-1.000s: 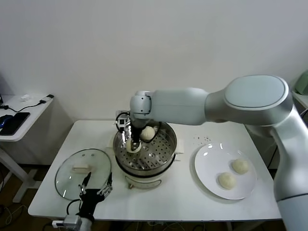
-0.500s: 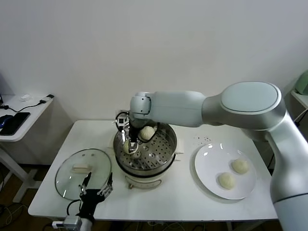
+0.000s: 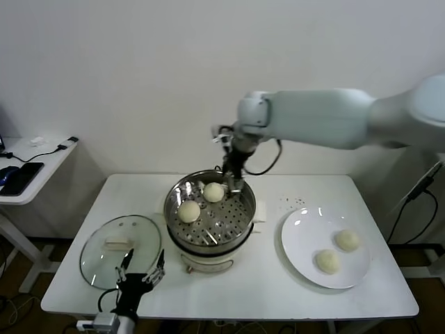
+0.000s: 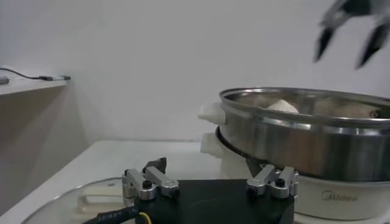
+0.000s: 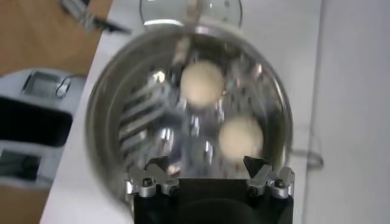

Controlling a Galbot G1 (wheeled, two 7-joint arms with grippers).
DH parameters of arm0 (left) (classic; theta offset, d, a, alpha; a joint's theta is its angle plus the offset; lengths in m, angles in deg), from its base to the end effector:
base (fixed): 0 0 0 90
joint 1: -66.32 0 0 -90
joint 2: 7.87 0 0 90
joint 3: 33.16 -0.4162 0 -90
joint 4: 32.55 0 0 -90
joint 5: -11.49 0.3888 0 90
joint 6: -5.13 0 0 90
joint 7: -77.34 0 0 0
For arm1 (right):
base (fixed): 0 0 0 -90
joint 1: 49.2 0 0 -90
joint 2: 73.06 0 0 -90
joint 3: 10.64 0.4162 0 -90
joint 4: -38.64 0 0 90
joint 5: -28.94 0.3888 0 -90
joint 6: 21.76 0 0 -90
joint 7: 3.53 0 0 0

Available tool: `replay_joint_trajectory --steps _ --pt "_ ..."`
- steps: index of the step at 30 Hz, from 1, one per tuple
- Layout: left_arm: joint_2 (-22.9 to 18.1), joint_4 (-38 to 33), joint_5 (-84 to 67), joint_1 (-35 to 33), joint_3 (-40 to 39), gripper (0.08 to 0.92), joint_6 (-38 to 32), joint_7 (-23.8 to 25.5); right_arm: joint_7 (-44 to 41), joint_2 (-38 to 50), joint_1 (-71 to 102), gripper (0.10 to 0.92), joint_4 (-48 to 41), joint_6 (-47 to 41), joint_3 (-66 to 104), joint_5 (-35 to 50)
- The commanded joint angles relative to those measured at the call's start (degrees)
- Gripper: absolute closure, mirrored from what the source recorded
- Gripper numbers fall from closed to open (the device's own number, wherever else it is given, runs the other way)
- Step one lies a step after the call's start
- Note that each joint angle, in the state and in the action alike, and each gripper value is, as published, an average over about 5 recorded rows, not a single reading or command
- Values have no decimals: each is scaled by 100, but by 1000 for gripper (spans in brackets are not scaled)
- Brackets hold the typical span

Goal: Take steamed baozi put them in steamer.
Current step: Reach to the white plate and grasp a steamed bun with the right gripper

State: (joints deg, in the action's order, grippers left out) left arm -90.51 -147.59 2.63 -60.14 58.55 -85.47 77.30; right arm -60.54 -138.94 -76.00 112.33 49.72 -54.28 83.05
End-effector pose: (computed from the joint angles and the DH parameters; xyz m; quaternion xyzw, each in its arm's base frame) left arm 0.1357 0.0427 -0.4089 -0.0119 -0.9954 0.0141 0.0944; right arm 0.6426 0.0318 0.0361 0.5545 -0.5355 0.5089 0.3830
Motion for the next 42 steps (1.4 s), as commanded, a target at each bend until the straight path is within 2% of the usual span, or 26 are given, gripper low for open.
replay_joint_trajectory --steps 1,8,16,27,42 --pt "-12 25 -4 14 19 177 -5 -7 -473 2391 -835 203 1344 467 -1121 -1332" --pt "-9 54 -22 44 101 177 0 -11 -82 3209 323 203 1600 223 -755 -2098" --pt "-3 39 -41 1 170 177 10 -9 219 3615 1733 203 1450 -23 224 -2745" --pt "-49 90 -10 -26 150 177 -4 -16 565 3626 3165 203 1101 -312 1414 -3176" --pt "-28 203 13 -41 85 177 -49 -22 723 3402 3736 203 837 -475 1816 -3468"
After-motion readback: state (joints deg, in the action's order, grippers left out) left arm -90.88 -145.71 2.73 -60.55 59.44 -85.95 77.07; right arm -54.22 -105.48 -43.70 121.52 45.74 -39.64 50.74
